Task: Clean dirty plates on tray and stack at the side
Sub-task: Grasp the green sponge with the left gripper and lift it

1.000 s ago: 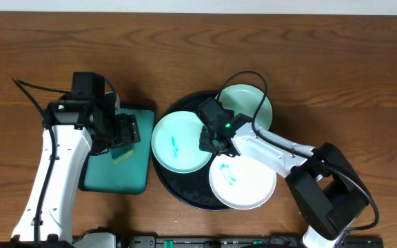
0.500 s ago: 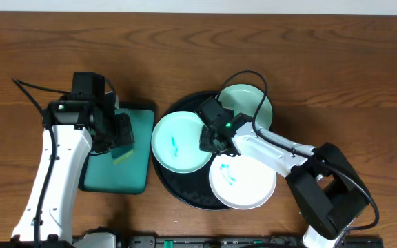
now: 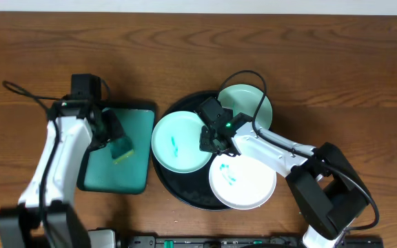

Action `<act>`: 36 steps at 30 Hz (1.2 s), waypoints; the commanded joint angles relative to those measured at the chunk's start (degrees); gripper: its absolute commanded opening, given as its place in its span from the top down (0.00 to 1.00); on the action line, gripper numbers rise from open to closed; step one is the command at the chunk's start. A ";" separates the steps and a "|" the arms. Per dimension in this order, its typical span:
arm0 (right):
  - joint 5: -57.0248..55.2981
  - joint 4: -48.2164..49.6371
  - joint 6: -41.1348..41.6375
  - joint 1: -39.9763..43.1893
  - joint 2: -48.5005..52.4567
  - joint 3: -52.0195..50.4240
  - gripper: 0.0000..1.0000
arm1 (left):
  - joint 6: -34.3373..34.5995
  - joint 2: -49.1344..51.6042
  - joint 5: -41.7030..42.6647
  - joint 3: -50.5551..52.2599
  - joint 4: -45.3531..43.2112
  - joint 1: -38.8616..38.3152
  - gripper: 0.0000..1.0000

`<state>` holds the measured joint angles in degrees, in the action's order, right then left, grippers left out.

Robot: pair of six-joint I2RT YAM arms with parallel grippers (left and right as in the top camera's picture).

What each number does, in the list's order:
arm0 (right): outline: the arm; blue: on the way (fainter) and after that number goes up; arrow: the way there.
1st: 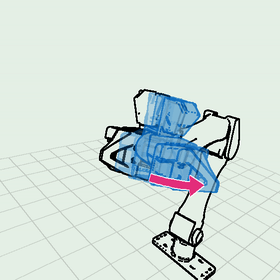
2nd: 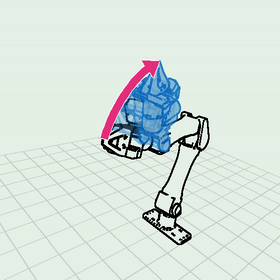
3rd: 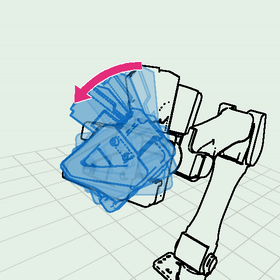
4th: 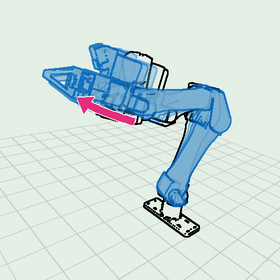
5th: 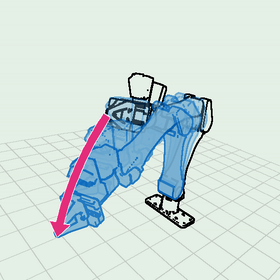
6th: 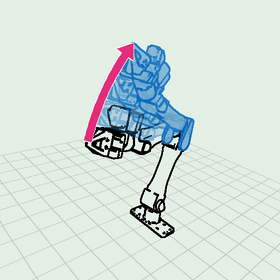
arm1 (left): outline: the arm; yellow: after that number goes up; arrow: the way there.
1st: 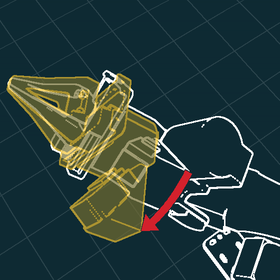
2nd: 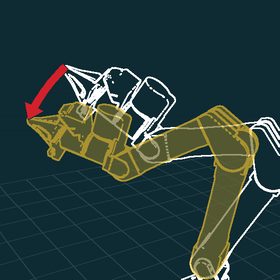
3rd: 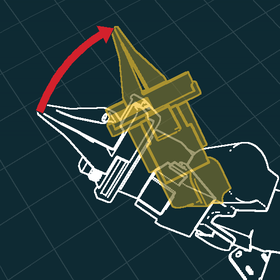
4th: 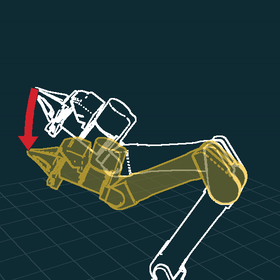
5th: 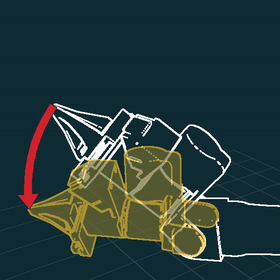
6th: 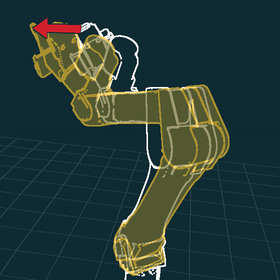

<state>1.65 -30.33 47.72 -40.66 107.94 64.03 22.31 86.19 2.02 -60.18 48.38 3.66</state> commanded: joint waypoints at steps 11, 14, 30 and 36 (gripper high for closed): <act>0.79 0.55 -1.14 -0.59 4.68 -1.25 0.99 | 2.27 17.75 -1.55 0.81 -7.45 0.37 0.56; 0.79 0.57 -1.33 -0.59 4.68 -1.25 0.99 | 2.49 18.82 -1.66 0.81 -8.63 0.46 0.66; 0.76 0.81 -1.31 -0.59 4.68 -1.25 0.99 | -4.22 2.29 -1.22 0.61 -6.40 -0.92 0.93; 0.76 0.81 -1.33 -0.59 4.68 -1.25 0.99 | -11.93 -13.14 -3.04 0.61 -8.04 -4.96 0.93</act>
<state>1.67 -30.26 47.48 -40.66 107.94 64.05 16.58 79.37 1.04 -59.13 40.88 0.64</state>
